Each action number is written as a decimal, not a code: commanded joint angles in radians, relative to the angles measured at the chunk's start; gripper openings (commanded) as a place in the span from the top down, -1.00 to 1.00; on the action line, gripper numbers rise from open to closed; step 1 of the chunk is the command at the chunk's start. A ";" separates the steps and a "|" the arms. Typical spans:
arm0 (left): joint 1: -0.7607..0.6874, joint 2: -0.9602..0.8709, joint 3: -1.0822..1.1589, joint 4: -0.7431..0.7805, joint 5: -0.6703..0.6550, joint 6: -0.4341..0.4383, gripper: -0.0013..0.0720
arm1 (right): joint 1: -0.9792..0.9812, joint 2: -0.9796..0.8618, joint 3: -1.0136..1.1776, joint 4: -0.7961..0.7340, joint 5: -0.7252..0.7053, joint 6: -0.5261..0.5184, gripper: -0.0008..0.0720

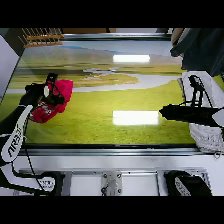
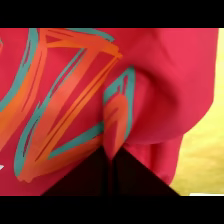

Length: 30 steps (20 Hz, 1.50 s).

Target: Fold the clothes and pants, and hang the long-sleeved shirts on hangers.

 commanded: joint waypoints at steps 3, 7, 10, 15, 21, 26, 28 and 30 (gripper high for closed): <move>-0.113 0.120 0.161 -0.171 -0.251 -0.021 0.94 | 0.001 0.001 0.000 0.000 0.000 0.000 0.93; -0.381 0.356 0.109 -0.349 -0.283 -0.023 0.94 | 0.001 0.001 0.000 0.000 0.000 0.001 0.93; -0.615 0.472 0.009 -0.376 -0.240 -0.023 0.94 | 0.001 0.001 0.000 0.000 0.000 0.000 0.93; -0.797 0.539 -0.137 -0.373 -0.010 -0.024 -0.74 | 0.001 0.001 0.000 0.001 0.000 0.001 0.93; -0.460 0.358 -0.011 -0.361 0.000 -0.026 -0.74 | 0.001 0.001 0.000 0.001 0.000 0.001 0.93; -0.245 0.050 0.139 -0.422 -0.024 -0.021 -0.74 | 0.001 0.001 0.000 0.001 0.000 0.004 0.93; -0.199 -0.075 0.210 -0.541 -0.081 0.017 -0.74 | 0.001 0.001 0.000 0.001 0.000 0.004 0.93; -0.185 -0.170 0.273 -0.656 -0.144 0.068 -0.74 | 0.001 0.001 0.000 0.001 0.000 0.004 0.93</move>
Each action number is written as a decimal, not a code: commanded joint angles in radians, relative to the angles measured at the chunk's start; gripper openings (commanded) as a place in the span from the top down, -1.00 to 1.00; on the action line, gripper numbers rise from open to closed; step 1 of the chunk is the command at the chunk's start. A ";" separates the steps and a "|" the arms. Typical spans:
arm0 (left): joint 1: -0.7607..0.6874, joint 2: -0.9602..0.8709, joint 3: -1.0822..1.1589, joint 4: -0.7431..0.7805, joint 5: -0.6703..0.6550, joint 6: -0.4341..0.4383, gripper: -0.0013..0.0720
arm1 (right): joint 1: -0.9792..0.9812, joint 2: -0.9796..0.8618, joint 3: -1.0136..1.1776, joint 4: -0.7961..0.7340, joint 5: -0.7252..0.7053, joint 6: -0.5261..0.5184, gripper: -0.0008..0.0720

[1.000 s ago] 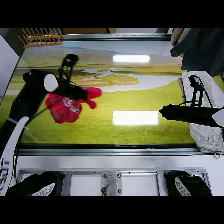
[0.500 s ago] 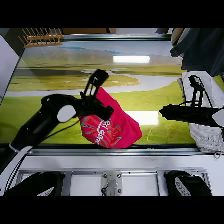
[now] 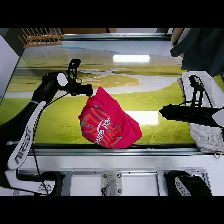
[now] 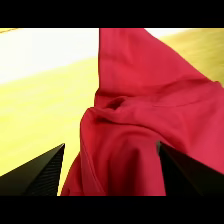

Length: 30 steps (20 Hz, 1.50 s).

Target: Fold the clothes and pants, and hang the long-sleeved shirts on hangers.

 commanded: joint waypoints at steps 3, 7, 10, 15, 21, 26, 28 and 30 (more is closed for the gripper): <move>0.037 -0.256 0.179 -0.230 -0.216 0.076 -0.74 | 0.001 0.001 0.000 0.000 0.000 0.001 0.93; -0.002 -0.349 0.270 -0.230 -0.295 0.050 -0.73 | 0.001 0.001 0.000 0.001 0.000 0.001 0.93; -0.002 -0.370 0.329 -0.229 -0.263 0.010 0.94 | 0.001 0.001 0.000 0.007 0.000 0.000 0.93; 0.070 -0.289 0.472 -0.227 -0.291 0.010 0.94 | -0.001 -0.042 -0.025 -0.099 0.026 0.097 0.47; 0.115 -0.203 0.470 -0.220 -0.303 0.015 0.94 | 0.021 -0.318 -0.159 0.072 -0.174 0.092 -0.65; 0.098 -0.216 0.468 -0.220 -0.315 0.015 0.94 | 0.157 -0.563 -0.147 0.456 -0.395 -0.099 -0.64; 0.098 -0.220 0.468 -0.220 -0.316 0.014 0.94 | 0.214 -0.631 -0.116 0.541 -0.410 -0.166 -0.64; 0.099 -0.220 0.468 -0.220 -0.315 0.014 0.94 | 0.258 -0.683 -0.077 0.550 -0.423 -0.169 -0.64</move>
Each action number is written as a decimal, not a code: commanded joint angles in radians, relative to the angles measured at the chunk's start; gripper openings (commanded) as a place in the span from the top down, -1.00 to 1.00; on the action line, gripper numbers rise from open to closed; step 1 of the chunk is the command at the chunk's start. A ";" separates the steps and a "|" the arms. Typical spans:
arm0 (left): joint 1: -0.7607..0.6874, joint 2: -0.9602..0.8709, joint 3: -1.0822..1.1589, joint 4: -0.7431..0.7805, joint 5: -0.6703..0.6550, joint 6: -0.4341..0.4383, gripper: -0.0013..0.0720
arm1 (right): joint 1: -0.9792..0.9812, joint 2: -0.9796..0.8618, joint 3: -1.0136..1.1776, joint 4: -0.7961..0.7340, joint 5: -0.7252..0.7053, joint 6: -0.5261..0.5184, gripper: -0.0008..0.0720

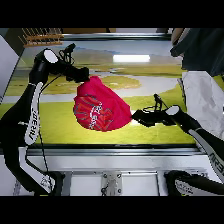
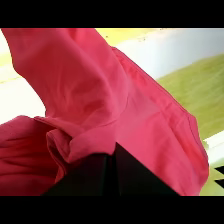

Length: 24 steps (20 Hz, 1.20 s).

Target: Fold the clothes and pants, and hang the long-sleeved shirts on hangers.

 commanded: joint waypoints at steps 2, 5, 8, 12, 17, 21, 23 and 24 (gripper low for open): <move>-0.001 -0.002 0.001 0.000 -0.008 0.001 0.94 | 0.084 -0.125 0.067 0.114 -0.064 -0.069 -0.62; 0.000 0.008 0.002 0.001 -0.041 -0.002 0.94 | 0.080 -0.128 0.089 0.111 -0.060 -0.125 0.94; 0.016 0.107 0.036 0.001 -0.010 -0.002 0.95 | 0.042 -0.050 0.201 -0.028 0.044 -0.162 0.95; 0.030 0.330 0.234 -0.004 -0.010 -0.002 0.94 | -0.053 0.148 0.569 -0.264 0.274 -0.157 0.95; -0.017 0.793 0.030 -0.002 0.226 0.002 0.94 | -0.072 0.388 0.916 -0.271 0.277 -0.153 0.95; -0.065 1.080 -0.175 0.000 0.456 0.001 0.94 | -0.072 0.515 0.969 -0.266 0.238 -0.093 0.95; -0.097 1.159 -0.235 0.000 0.529 0.001 0.94 | -0.072 0.557 0.969 -0.263 0.225 -0.059 0.95; -0.113 1.185 -0.258 0.000 0.557 0.001 0.94 | -0.072 0.571 0.969 -0.263 0.225 -0.047 0.95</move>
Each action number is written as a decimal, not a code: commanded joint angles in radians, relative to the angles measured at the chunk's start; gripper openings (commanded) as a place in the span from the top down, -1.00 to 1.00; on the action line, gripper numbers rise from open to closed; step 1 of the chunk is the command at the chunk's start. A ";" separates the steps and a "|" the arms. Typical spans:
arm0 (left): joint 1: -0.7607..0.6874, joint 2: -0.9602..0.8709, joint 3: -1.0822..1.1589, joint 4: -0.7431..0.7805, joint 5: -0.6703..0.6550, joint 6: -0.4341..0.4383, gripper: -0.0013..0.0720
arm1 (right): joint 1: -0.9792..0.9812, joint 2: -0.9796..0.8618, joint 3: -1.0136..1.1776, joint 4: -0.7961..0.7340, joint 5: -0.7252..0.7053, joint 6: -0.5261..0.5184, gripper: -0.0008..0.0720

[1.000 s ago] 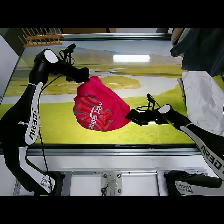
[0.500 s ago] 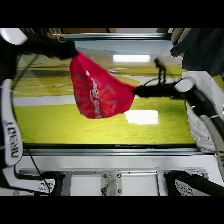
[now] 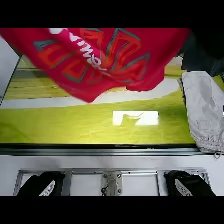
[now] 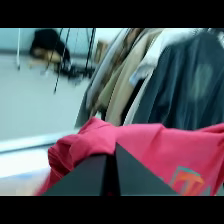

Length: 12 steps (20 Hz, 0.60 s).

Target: Fold the clothes and pants, and hang the long-sleeved shirts on hangers.

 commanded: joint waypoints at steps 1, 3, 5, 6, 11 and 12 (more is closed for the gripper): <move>-0.053 0.149 -0.112 0.004 0.171 0.002 0.94 | -0.001 0.074 0.024 -0.002 -0.019 0.047 0.95; -0.064 0.159 -0.144 0.005 0.196 0.002 0.94 | -0.001 0.077 0.024 -0.002 -0.016 0.092 0.95; -0.064 0.137 -0.167 0.035 0.185 0.002 0.94 | -0.001 0.057 0.024 -0.003 0.014 0.143 0.95; -0.064 0.108 -0.173 0.072 0.163 0.001 0.94 | -0.001 0.036 0.024 -0.003 0.043 0.171 0.95; -0.057 -0.167 -0.173 0.188 0.079 -0.002 0.94 | 0.005 -0.169 -0.014 -0.026 0.301 0.267 0.95; -0.052 -0.242 -0.173 0.188 0.091 -0.001 0.94 | 0.010 -0.218 -0.041 -0.068 0.317 0.288 0.95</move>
